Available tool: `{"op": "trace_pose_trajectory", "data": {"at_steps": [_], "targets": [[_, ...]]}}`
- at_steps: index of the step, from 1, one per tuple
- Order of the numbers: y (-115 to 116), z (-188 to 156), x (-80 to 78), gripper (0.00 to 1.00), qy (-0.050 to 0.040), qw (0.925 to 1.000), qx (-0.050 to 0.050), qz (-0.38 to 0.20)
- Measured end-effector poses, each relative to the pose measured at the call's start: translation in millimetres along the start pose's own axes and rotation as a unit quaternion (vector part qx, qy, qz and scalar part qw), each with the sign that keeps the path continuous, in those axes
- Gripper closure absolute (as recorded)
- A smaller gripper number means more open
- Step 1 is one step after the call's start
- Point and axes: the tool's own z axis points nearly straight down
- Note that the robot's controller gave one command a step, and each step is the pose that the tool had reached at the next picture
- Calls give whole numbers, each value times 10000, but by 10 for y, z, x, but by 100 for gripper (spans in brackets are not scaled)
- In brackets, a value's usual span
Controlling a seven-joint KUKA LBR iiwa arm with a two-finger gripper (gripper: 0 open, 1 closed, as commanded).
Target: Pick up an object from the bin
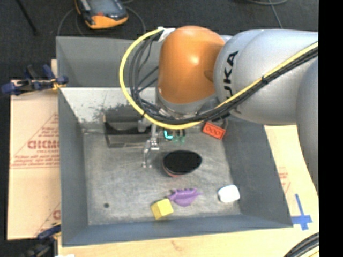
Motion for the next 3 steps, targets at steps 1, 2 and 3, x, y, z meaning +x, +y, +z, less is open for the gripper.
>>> {"op": "trace_pose_trajectory", "data": {"at_steps": [1, 2, 3], "targets": [[-7, -43, -17, 0, -39, 10000, -4, 14], [65, 567, -232, 0, -69, 9997, -12, 242], [-388, 665, -753, 0, -39, 9967, -2, 808]]}}
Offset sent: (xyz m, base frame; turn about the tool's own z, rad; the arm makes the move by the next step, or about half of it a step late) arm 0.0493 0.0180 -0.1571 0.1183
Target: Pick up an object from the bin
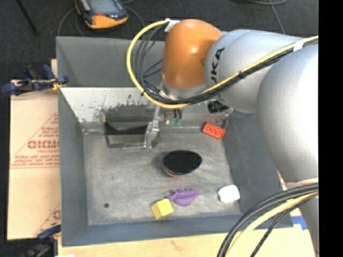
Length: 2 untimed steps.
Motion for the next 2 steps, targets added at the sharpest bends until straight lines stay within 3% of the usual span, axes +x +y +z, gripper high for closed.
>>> {"op": "trace_pose_trajectory", "data": {"at_steps": [1, 2], "targets": [[-46, 233, 84, 0, 3, 9986, -2, 535], [70, 761, 41, 0, -51, 9906, -27, 1366]]}}
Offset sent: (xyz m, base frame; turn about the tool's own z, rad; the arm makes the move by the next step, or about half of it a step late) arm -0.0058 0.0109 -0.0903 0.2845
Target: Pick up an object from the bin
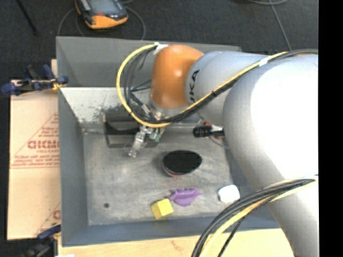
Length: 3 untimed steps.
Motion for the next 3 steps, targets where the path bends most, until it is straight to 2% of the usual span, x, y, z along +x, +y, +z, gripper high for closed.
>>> {"op": "trace_pose_trajectory", "data": {"at_steps": [1, 3], "targets": [[-49, 89, -28, 100, 29, 9977, 7, -672], [-48, 83, -26, 100, 32, 9977, 10, -673]]}}
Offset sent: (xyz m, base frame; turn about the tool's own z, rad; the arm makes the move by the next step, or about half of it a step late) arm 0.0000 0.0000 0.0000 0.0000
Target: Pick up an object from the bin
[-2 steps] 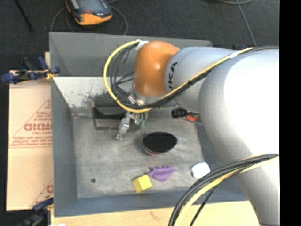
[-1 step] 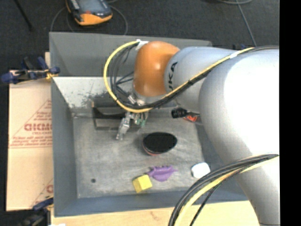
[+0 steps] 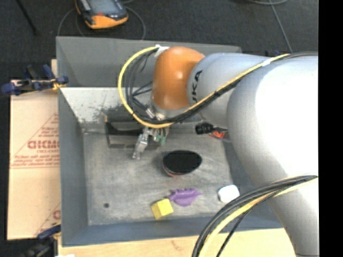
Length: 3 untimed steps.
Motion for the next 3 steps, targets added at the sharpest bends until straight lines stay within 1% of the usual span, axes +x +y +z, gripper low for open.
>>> {"op": "trace_pose_trajectory", "data": {"at_steps": [1, 2, 3], "targets": [[-16, -37, 27, 100, 54, 10000, 31, -1], [-33, -234, 48, 100, 98, 9999, 53, 4], [-29, -456, 31, 100, 76, 10000, 45, 6]]}}
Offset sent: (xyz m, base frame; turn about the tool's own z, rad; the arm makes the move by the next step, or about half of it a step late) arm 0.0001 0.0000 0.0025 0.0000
